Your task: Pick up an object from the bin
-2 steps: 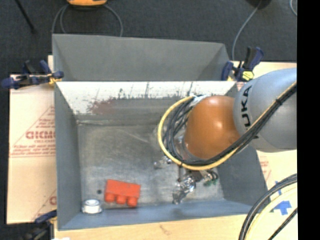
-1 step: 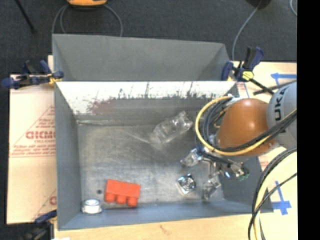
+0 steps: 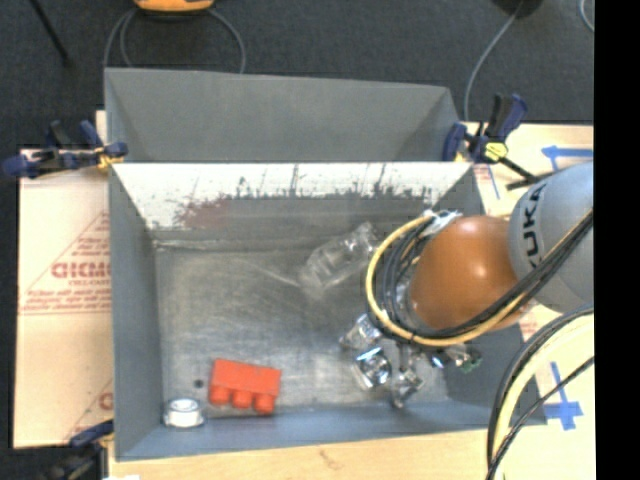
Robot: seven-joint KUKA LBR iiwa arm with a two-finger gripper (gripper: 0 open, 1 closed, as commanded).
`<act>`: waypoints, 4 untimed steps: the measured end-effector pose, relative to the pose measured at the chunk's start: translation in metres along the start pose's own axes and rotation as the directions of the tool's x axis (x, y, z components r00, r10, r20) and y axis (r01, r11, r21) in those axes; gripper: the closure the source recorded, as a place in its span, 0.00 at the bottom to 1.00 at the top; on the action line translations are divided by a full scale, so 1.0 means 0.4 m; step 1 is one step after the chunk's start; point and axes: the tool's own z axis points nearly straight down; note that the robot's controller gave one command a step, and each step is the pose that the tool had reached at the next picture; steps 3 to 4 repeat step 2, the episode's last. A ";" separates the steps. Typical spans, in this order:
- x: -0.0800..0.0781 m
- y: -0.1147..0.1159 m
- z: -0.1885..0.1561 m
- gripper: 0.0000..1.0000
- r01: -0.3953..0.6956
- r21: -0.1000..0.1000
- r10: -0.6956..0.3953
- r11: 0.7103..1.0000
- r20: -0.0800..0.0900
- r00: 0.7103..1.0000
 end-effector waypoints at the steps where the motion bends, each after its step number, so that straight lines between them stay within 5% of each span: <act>1: 0.003 0.005 0.000 1.00 -0.005 -0.008 0.005 1.000 -0.007 1.000; 2: -0.034 -0.003 -0.415 1.00 0.088 -0.016 -0.088 0.996 -0.016 0.996; 4: -0.034 -0.003 -0.415 1.00 0.088 -0.016 -0.088 0.996 -0.016 0.996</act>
Offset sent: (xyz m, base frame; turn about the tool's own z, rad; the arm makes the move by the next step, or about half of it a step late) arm 0.0000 0.0000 0.0000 0.0000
